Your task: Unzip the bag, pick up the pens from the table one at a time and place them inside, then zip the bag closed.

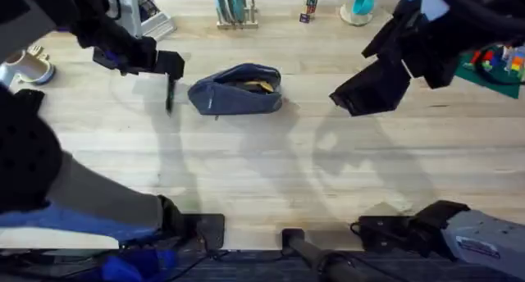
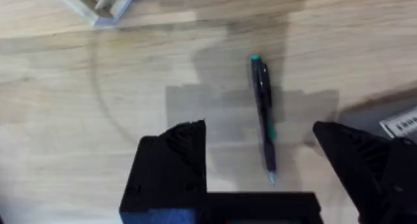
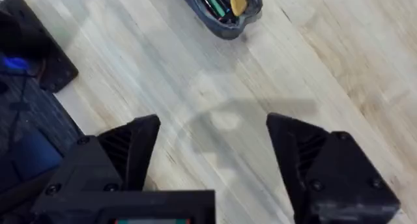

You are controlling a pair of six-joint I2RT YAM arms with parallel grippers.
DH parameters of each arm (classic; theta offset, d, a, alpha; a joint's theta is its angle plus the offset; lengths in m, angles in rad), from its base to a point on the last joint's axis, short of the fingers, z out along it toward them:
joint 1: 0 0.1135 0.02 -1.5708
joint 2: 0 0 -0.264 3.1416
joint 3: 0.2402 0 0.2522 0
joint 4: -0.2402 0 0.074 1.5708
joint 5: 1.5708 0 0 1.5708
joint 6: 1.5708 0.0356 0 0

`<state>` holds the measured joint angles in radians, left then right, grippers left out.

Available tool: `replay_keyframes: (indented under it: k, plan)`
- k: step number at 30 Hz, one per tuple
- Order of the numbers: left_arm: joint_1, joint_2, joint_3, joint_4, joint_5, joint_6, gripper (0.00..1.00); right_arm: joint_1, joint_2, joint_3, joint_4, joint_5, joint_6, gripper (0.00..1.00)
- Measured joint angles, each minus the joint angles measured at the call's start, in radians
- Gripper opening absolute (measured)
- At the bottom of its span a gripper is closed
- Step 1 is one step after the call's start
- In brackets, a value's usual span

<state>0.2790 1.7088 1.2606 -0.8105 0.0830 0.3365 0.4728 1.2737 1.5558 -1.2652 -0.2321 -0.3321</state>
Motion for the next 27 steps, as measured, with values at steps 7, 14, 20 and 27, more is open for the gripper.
replay_keyframes:
  k: [7, 14, 20, 27]
  plan:
    - [0.0, 0.081, 0.0, 0.095, -0.001, 0.001, 0.995, 0.0, 0.0, 0.0, 0.0, 0.0, 0.0, 0.996]
    - [0.0, 0.125, 0.0, 0.123, -0.001, 0.001, 0.995, 0.0, 0.0, 0.0, 0.0, 0.0, 0.0, 0.996]
    - [0.002, 0.17, 0.006, 0.126, 0.011, 0.001, 0.995, 0.0, 0.0, 0.0, 0.0, 0.0, 0.0, 0.996]
    - [0.001, 0.176, 0.011, 0.123, 0.018, -0.008, 0.991, 0.0, 0.0, 0.0, 0.0, 0.0, 0.0, 0.996]
